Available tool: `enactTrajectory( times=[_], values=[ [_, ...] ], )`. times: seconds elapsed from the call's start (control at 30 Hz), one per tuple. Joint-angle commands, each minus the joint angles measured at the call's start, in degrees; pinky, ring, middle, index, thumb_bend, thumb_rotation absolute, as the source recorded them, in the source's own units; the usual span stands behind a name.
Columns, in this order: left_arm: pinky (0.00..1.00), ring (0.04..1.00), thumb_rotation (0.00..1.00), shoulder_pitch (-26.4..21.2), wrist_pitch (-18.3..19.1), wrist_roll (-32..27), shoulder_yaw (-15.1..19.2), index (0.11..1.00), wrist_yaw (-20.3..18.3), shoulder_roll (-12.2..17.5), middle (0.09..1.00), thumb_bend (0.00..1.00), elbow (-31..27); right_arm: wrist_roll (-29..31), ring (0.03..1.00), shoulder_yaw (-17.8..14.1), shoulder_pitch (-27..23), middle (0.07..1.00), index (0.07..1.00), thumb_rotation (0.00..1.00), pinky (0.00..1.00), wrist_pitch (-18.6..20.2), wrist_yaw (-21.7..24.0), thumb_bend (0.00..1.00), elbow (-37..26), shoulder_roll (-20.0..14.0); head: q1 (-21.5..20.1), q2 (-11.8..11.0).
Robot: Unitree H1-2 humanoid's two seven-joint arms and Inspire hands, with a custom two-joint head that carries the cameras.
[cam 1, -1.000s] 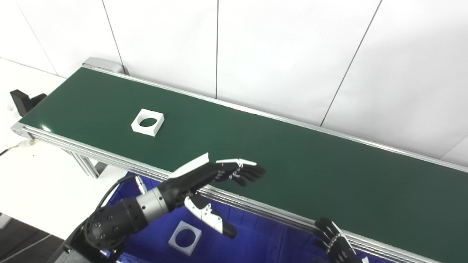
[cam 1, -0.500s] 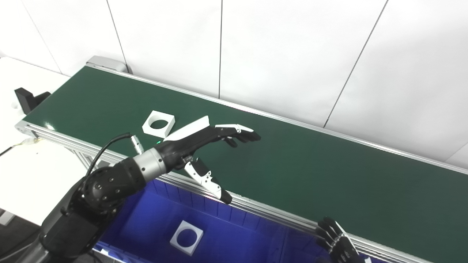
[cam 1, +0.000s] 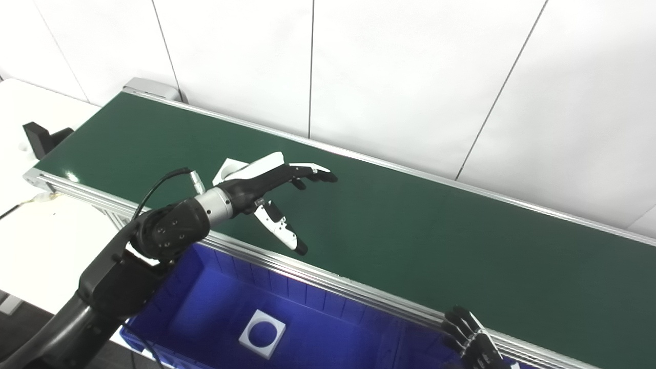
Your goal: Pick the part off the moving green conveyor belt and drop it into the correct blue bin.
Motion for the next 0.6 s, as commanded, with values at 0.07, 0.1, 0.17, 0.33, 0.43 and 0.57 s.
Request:
enactTrajectory(
  times=[0.07,0.1,0.17,0.33,0.43,0.57],
  values=[
    [0.78,0.899,0.1,-3.2,-3.8,1.9,0.5,0.854,1.6,2.0,0.889,0.91,2.3,0.2,0.845,-0.3,-0.1,0.855,0.876,0.55,0.79,-3.7,0.6,0.73,-1.6,0.1,-0.1,0.0],
    [0.78,0.896,0.09,-3.9,-4.6,3.2,0.2,0.855,2.1,2.2,0.888,0.91,4.1,0.2,0.844,-0.3,0.0,0.854,0.875,0.55,0.79,-3.6,0.6,0.73,-1.7,0.1,-0.2,0.0],
    [0.75,0.874,0.07,-5.1,-5.9,5.0,-0.1,0.847,3.0,2.3,0.874,0.93,6.9,0.2,0.842,-0.2,0.0,0.852,0.875,0.55,0.79,-3.4,0.7,0.74,-1.7,0.1,-0.2,0.0],
    [0.77,0.89,0.01,-6.8,-6.9,8.1,-0.3,0.849,3.9,2.2,0.884,0.92,11.2,0.2,0.841,-0.2,0.0,0.85,0.874,0.54,0.79,-3.5,0.6,0.74,-1.6,0.2,-0.1,-0.1],
    [0.78,0.898,0.0,-7.6,-6.6,10.4,-0.4,0.862,4.6,2.4,0.893,0.9,12.8,0.1,0.84,-0.1,0.0,0.852,0.877,0.54,0.79,-3.5,0.6,0.73,-1.6,0.3,-0.2,-0.1],
    [0.76,0.88,0.01,-8.6,-7.4,11.9,0.0,0.876,6.0,2.4,0.883,0.89,15.1,-0.1,0.842,0.0,0.1,0.855,0.879,0.54,0.79,-3.3,0.6,0.73,-1.8,0.4,-0.2,-0.1]
  ],
)
